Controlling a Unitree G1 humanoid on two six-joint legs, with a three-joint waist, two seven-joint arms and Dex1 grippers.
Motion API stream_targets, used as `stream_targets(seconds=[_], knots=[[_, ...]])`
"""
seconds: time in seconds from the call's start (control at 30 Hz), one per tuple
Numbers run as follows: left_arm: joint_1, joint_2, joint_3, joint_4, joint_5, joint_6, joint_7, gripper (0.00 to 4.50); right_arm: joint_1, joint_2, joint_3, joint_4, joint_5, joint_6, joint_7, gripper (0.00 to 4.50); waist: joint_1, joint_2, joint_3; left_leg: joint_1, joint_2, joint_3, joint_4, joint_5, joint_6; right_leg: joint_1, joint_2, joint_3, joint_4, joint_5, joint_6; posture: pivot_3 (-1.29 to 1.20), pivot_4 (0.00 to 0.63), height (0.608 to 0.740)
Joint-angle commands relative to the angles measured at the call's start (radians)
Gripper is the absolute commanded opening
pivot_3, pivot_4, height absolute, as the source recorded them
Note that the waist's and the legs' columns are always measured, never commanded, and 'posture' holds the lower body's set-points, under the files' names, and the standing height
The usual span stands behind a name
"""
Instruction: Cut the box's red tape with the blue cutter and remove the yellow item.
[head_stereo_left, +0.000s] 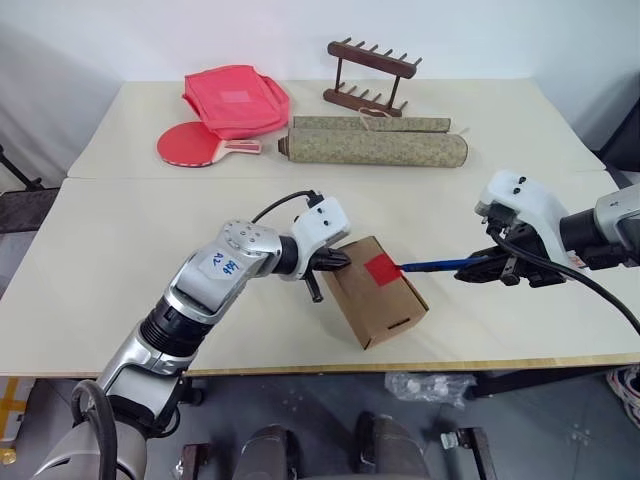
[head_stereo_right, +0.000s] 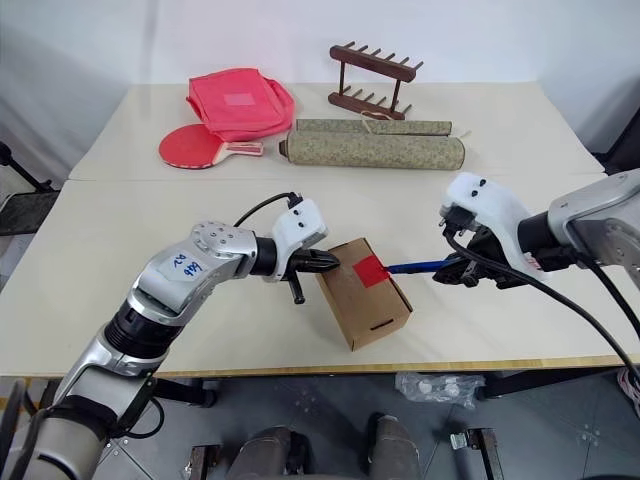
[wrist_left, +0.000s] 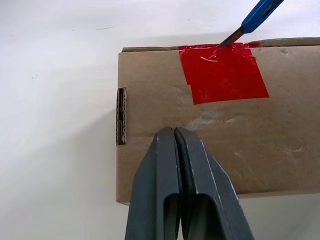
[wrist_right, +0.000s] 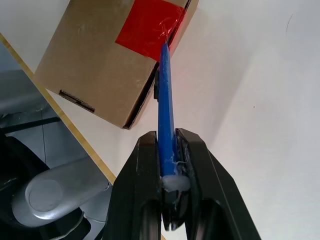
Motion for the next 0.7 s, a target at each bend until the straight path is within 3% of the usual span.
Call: stream_targets(seconds=[0.03,0.23,0.43,0.7], knots=[[0.028,-0.001,-0.055,0.086,0.055,0.026,0.019,0.06,-0.033,0.067,-0.018,0.013,0.023,0.049,-0.036,0.16,-0.002,0.0,-0.001,0.0,0.0,0.0,0.001,0.0,0.0,0.0,0.0,0.0,0.0,0.0,0.0,0.0,0.15,0.74],[0.031,-0.02,-0.058,0.084,0.063,0.026,0.022,0.06,-0.058,0.111,0.022,0.096,0.121,0.064,-0.142,0.16,-0.003,0.0,-0.001,0.0,0.003,0.0,0.007,0.0,0.002,0.001,0.0,0.001,0.002,0.003,-0.003,0.0,0.15,0.74],[0.034,-0.025,-0.053,0.084,0.072,0.028,0.025,0.06,-0.047,0.022,0.079,0.045,0.274,0.064,-0.169,0.16,0.0,0.0,-0.001,0.0,0.003,0.0,0.007,0.0,0.002,0.001,0.0,0.001,0.002,0.003,-0.004,0.0,0.15,0.74],[0.037,-0.024,-0.05,0.083,0.077,0.027,0.029,0.06,-0.069,-0.049,0.113,0.019,0.308,0.064,-0.15,0.16,0.0,0.0,-0.001,-0.001,0.004,0.0,0.007,-0.001,0.003,0.001,0.0,0.0,0.0,0.003,-0.003,0.0,0.15,0.74]])
